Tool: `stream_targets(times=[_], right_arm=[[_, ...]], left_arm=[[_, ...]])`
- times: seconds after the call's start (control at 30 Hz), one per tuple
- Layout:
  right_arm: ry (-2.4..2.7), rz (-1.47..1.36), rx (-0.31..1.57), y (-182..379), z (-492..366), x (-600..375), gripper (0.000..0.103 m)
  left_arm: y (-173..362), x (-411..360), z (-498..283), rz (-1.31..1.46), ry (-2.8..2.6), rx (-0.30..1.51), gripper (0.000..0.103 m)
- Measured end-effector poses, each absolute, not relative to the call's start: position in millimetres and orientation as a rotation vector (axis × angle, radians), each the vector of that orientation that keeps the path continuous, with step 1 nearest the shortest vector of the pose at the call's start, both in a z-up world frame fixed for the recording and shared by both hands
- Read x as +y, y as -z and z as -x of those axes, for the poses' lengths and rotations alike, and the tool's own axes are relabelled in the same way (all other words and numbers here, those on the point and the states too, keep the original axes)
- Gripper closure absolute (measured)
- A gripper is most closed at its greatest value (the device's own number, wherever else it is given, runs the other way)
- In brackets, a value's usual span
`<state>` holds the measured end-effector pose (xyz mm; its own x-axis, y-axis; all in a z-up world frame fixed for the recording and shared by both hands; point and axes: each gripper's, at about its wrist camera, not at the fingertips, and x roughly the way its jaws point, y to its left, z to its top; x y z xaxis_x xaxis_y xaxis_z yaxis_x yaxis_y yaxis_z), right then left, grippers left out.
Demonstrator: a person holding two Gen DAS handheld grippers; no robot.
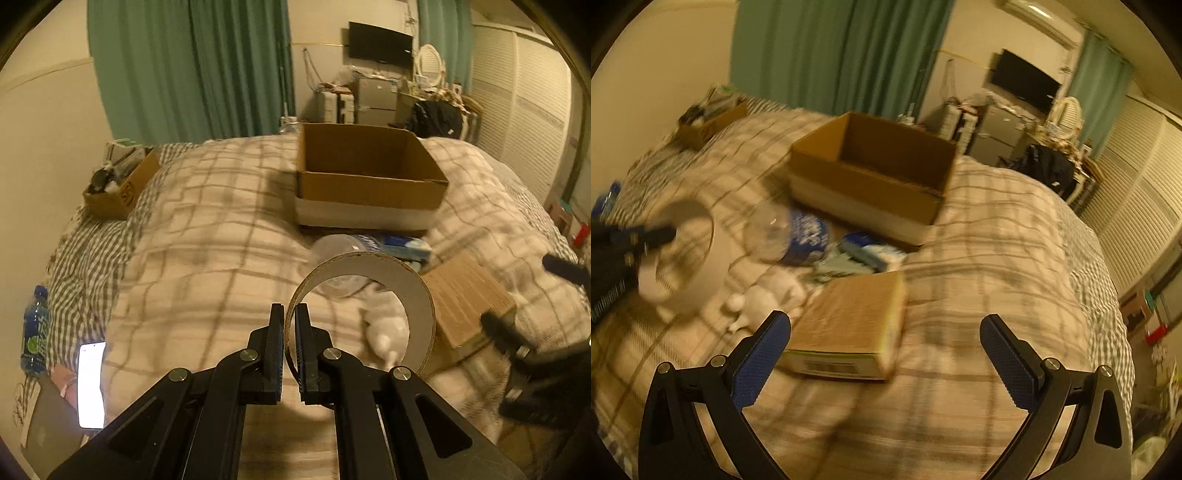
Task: Organize objects
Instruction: 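Grasp the white tape roll with the left tool while the right tool grasps the barcoded medicine box, then carry the tape roll and medicine box over the cardboard box while both tools release them inside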
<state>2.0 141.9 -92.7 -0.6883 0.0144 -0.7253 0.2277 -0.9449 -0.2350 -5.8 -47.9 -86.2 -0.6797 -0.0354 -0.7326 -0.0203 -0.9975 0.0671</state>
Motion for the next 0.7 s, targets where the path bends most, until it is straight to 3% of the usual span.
stream_targets(times=[0.3, 0.37, 0.4, 0.43, 0.7], right_arm=[[2.627, -1.371, 0.63, 135, 13, 117, 0.001], [2.62, -1.404, 0.64, 143, 17, 116, 0.006], [2.612, -1.424, 0.644, 145, 17, 117, 0.017], [2.607, -1.429, 0.646, 146, 18, 118, 0.021], [2.718, -1.219, 0.499, 99, 7, 133, 0.029]], left_arm=[[102, -61, 6, -1.318, 2.853, -0.05, 0.098], [104, -62, 6, -1.326, 2.855, -0.043, 0.098], [105, -62, 6, -1.326, 2.856, -0.043, 0.098], [105, -61, 5, -1.326, 2.857, -0.045, 0.098], [94, -58, 6, -1.324, 2.897, -0.012, 0.098]])
